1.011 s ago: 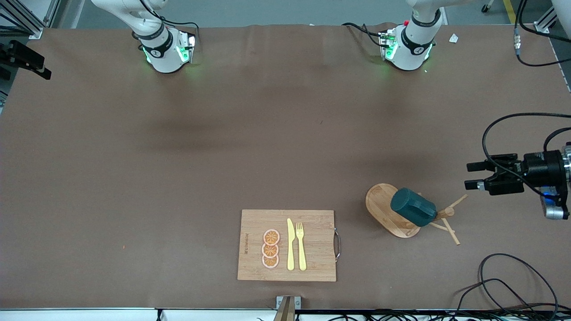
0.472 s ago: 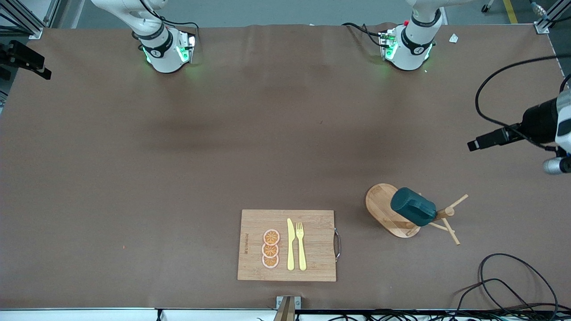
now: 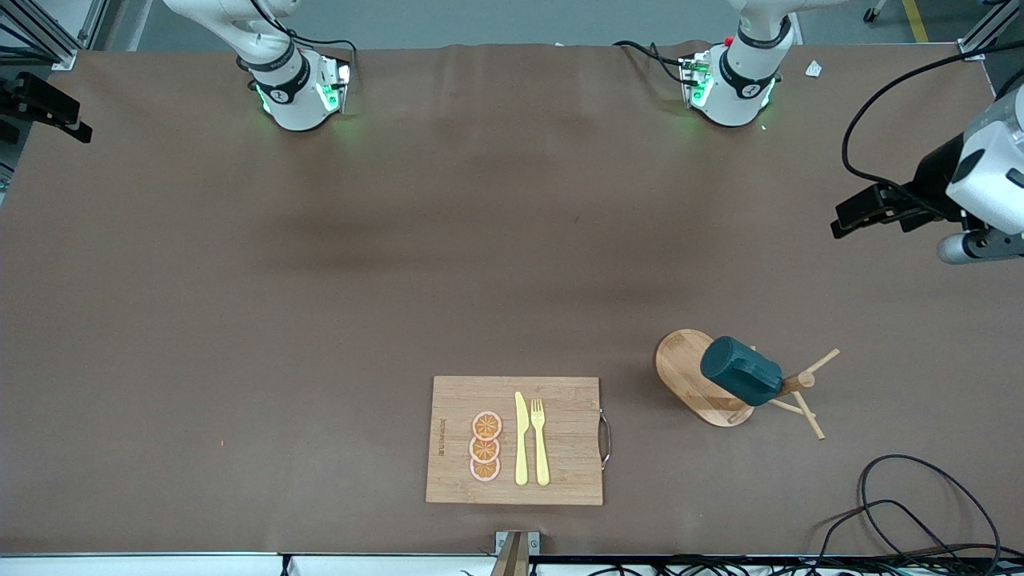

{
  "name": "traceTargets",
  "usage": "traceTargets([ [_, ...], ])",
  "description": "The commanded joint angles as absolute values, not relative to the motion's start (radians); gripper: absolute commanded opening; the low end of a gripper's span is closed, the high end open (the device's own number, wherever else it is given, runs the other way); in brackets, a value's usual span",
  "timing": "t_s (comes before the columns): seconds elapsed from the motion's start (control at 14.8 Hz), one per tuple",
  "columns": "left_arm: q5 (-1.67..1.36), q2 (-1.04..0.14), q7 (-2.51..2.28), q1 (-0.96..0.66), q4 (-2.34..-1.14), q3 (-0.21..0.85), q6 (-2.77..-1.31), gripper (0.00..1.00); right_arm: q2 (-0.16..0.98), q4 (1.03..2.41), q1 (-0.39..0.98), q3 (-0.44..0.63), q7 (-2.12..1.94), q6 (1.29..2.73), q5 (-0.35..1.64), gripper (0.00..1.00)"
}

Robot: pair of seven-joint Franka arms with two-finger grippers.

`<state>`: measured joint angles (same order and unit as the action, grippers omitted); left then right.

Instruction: Pass cup and hang on rack

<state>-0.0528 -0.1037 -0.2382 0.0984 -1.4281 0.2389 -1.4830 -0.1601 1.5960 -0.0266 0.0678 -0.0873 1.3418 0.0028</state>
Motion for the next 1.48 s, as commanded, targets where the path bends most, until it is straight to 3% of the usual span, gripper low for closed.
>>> traceTargets([
  [0.0, -0.034, -0.012, -0.213, 0.106, -1.554, 0.244, -1.537, 1.0, -0.172, 1.608, -0.026, 0.069, -0.095, 1.348, 0.008, 1.0],
  [0.54, -0.035, -0.014, -0.089, 0.094, -1.534, 0.227, -1.531, 1.0, -0.172, 1.609, -0.028, 0.068, -0.095, 1.348, 0.008, 1.0],
  [0.88, 0.04, -0.021, -0.066, -0.031, -1.525, 0.101, -1.52, 1.0, -0.172, 1.611, -0.028, 0.069, -0.095, 1.353, 0.008, 1.0],
  [1.41, 0.031, -0.063, -0.041, -0.035, -1.434, 0.083, -1.523, 1.0, -0.172, 1.611, -0.028, 0.069, -0.095, 1.355, 0.008, 1.0],
])
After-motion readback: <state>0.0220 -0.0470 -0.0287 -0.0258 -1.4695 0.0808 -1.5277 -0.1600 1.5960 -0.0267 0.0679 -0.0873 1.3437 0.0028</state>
